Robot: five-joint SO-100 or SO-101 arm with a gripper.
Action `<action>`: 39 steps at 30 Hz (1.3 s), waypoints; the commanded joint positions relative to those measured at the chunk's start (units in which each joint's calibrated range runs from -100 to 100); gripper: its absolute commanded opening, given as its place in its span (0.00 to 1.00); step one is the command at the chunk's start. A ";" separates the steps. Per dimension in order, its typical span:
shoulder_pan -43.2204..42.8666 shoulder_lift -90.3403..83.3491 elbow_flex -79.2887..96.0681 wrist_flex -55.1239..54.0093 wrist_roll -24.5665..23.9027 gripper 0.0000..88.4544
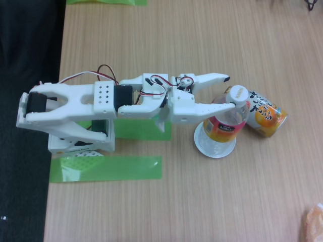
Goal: Pick up the plastic bottle and stand it up on the white place
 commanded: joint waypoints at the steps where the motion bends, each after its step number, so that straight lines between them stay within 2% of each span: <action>1: 0.51 -2.70 -0.80 -0.40 -0.23 0.30; 8: 0.89 -9.76 0.47 0.54 -0.23 0.30; 13: 3.85 -16.39 0.20 -0.32 -0.34 0.30; 15: 5.63 -20.76 0.47 -0.32 -1.76 0.30; 18: 9.18 -26.81 1.56 0.45 -6.69 0.30; 23: 12.96 -35.21 8.08 -0.32 -18.97 0.30; 31: 13.33 -46.21 16.04 -1.78 -34.82 0.30; 36: 12.89 -46.21 22.65 -19.55 -45.31 0.30; 39: 12.96 -46.21 28.27 -33.28 -49.36 0.30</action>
